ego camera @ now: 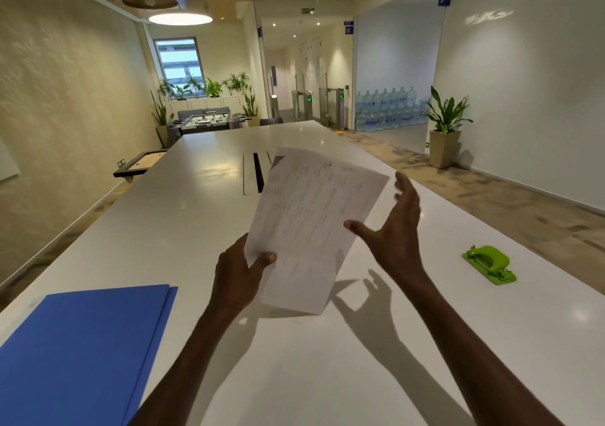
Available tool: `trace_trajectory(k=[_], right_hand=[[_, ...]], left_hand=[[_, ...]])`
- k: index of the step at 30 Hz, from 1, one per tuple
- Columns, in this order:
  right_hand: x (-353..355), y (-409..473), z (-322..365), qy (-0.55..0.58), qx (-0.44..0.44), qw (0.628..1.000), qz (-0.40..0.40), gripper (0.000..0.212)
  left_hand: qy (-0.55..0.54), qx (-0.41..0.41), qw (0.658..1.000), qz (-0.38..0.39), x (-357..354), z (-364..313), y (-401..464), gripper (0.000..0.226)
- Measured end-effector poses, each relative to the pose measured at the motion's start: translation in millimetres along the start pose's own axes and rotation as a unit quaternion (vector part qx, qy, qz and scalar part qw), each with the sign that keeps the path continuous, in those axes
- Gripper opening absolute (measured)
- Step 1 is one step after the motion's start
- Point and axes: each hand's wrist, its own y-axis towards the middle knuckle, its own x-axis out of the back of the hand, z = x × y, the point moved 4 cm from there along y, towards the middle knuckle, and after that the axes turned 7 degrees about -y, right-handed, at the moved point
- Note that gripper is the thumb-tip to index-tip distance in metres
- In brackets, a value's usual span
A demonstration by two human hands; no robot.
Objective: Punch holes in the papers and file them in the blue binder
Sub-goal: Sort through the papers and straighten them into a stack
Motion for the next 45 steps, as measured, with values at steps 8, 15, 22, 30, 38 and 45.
trace_trajectory(k=[8, 15, 22, 30, 38, 45], right_hand=[[34.4, 22.2, 44.2, -0.062, 0.109, 0.985, 0.120, 0.088], [42.1, 11.5, 23.6, 0.070, 0.070, 0.983, 0.154, 0.022], [49.0, 8.9, -7.0, 0.209, -0.051, 0.965, 0.153, 0.031], [28.9, -9.9, -33.9, 0.176, -0.106, 0.976, 0.075, 0.030], [1.3, -33.2, -50.7, 0.225, -0.153, 0.961, 0.054, 0.026], [-24.9, -80.6, -85.8, 0.179, -0.215, 0.951, 0.129, 0.023]], left_hand=[[0.162, -0.153, 0.972, 0.070, 11.0, -32.8, 15.8, 0.028], [0.070, -0.175, 0.979, -0.079, 33.5, -34.1, 21.3, 0.058], [-0.311, 0.116, 0.942, -0.056, 31.7, -2.4, 21.0, 0.102], [-0.255, 0.134, 0.957, 0.028, -5.8, -0.7, 0.2, 0.040], [-0.218, 0.139, 0.963, -0.072, -21.6, 15.5, -21.3, 0.026], [-0.202, 0.215, 0.953, -0.061, -37.6, 58.5, -50.9, 0.036]])
